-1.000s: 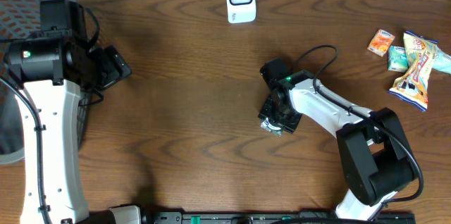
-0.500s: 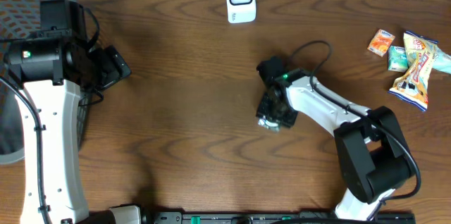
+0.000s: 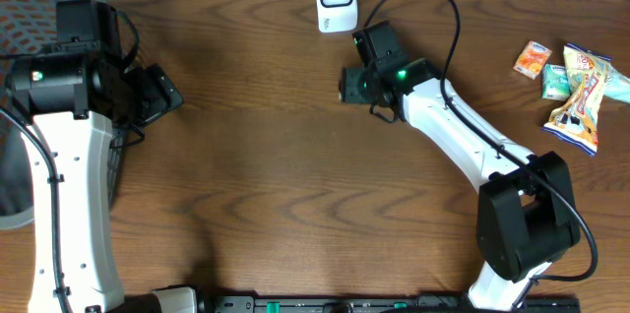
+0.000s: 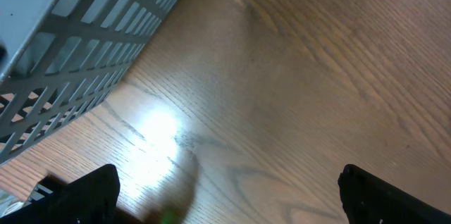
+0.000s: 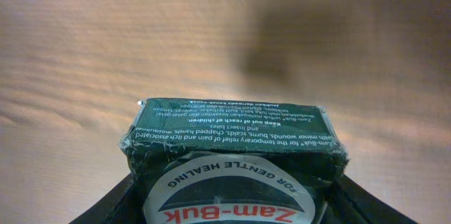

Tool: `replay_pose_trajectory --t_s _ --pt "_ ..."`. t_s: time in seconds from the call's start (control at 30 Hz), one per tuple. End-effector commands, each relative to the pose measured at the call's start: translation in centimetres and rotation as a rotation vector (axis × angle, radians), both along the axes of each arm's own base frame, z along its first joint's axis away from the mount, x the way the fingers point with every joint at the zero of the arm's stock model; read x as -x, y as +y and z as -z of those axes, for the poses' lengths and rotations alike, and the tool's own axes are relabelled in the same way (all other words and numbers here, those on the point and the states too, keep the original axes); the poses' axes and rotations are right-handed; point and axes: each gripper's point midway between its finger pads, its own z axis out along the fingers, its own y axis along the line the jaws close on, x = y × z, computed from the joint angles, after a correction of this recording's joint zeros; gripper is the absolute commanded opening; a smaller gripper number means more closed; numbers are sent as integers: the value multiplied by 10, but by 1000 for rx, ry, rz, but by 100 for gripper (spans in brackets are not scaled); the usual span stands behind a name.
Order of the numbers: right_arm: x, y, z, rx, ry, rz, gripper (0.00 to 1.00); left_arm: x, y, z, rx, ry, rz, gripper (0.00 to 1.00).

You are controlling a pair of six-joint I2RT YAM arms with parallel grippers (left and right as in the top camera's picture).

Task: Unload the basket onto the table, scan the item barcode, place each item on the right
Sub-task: 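Raise the Zam-Buk tin up to the white scanner with the right gripper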

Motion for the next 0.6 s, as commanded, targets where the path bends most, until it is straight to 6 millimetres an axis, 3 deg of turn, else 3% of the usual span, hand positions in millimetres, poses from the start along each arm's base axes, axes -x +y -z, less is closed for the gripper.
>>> replay_pose_trajectory --t_s 0.0,0.1,0.27,0.4,0.57 --pt "-25 5 -22 1 -122 -24 41 1 2 3 -2 13 -9 98" --pt "-45 12 -38 -38 -223 -26 42 1 2 3 -2 13 -9 98" --pt "-83 2 -75 -89 -415 27 40 1 2 3 -2 13 -9 98" --pt "-108 -4 -97 -134 -544 54 45 1 2 3 -2 13 -9 98" --pt "-142 9 -97 -151 -606 50 44 1 2 3 -2 13 -9 98"
